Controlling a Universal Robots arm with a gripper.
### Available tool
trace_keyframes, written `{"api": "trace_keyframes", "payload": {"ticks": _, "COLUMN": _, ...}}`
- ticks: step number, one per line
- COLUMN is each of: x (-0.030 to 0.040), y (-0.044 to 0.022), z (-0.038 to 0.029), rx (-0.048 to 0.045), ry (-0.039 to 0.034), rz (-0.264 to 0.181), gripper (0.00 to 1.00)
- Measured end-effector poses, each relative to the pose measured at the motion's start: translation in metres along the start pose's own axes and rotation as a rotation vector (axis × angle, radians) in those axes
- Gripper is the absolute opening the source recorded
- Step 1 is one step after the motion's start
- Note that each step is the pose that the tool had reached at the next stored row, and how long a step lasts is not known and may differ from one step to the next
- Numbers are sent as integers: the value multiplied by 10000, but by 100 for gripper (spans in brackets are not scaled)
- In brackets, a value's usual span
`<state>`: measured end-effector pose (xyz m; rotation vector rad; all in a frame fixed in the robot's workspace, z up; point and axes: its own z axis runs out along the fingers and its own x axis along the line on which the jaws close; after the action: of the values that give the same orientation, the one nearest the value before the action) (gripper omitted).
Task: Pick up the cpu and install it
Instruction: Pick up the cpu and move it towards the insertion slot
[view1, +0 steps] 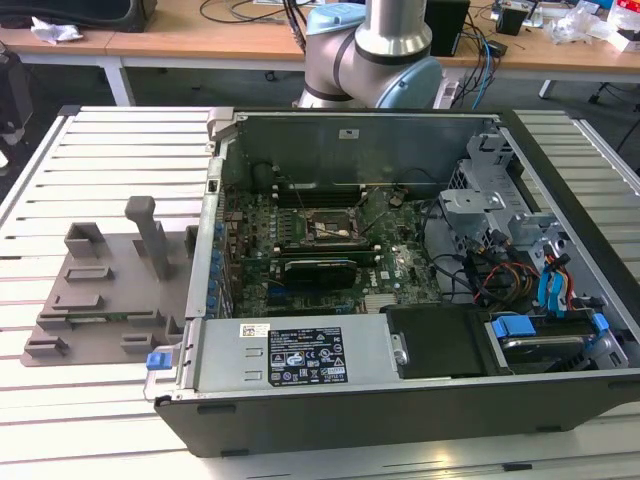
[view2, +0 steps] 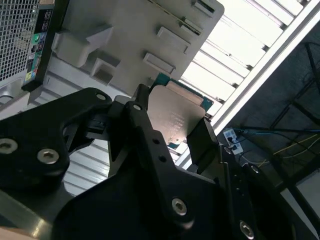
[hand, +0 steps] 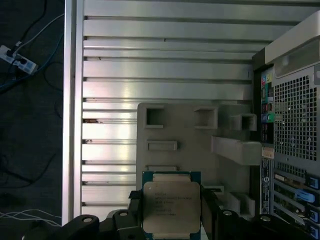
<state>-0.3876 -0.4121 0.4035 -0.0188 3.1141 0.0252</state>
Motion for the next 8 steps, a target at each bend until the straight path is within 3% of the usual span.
{"api": "trace_keyframes", "payload": {"ticks": 8, "x": -26, "y": 0, "z": -9, "rx": 2, "ry": 3, "rz": -1, "gripper": 55}}
